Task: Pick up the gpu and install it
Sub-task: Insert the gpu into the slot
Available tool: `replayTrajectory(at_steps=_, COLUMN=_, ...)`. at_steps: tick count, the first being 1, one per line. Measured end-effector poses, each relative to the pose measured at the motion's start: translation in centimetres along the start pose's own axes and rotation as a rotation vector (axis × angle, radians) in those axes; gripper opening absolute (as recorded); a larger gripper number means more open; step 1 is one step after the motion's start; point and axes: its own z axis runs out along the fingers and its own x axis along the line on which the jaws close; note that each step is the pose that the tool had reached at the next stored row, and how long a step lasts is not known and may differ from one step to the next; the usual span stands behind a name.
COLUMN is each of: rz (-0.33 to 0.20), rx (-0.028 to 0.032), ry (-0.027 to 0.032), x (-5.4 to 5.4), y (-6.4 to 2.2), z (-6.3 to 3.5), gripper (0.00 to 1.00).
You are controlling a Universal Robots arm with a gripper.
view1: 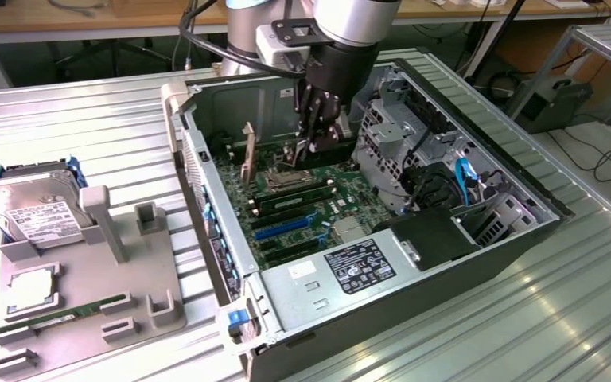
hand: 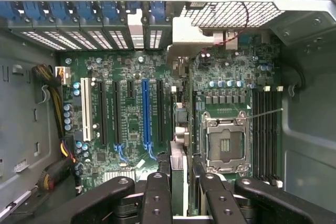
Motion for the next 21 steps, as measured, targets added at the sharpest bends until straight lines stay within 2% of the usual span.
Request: replayTrajectory(at_steps=21, rz=0.000, rx=0.0000, ry=0.0000, x=0.23, y=0.33, z=0.21, gripper=0.26)
